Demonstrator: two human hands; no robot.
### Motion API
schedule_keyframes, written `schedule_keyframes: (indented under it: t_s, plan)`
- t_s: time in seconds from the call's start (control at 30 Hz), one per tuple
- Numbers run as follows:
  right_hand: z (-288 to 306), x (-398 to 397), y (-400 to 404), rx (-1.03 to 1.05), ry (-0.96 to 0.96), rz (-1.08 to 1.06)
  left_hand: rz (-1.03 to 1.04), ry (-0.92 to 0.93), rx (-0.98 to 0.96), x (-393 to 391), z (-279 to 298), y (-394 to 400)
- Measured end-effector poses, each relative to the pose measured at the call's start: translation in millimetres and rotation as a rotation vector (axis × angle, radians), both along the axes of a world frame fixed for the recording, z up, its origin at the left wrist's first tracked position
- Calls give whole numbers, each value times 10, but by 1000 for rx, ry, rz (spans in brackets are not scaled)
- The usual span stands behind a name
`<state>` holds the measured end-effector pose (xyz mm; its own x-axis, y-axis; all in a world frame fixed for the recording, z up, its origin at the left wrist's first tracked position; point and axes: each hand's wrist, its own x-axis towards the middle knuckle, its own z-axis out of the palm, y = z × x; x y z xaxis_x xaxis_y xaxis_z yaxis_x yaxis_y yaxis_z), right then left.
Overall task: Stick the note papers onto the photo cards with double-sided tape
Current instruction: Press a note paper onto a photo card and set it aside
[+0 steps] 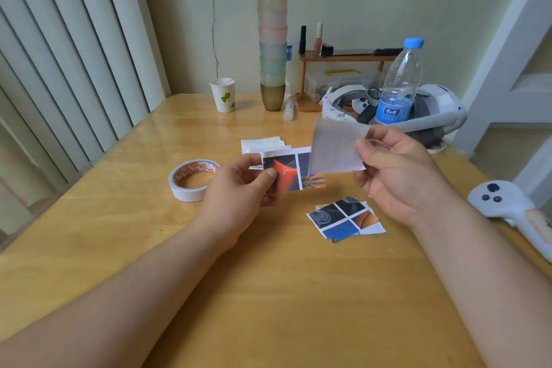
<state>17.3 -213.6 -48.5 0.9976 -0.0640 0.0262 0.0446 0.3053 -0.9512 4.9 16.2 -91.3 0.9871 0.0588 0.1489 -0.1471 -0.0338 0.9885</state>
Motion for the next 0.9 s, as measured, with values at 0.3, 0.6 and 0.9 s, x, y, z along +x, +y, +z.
schedule_keyframes:
  t_s: [0.3, 0.6, 0.9]
  plan:
    - [-1, -28, 7, -54, 8, 69, -19, 6, 25, 6, -9, 0]
    - [-168, -61, 153, -563, -53, 81, -62, 17, 82, -18, 4, 4]
    - [-181, -34, 174, -575, -9, -36, -98, -13, 108, -65, 23, -26]
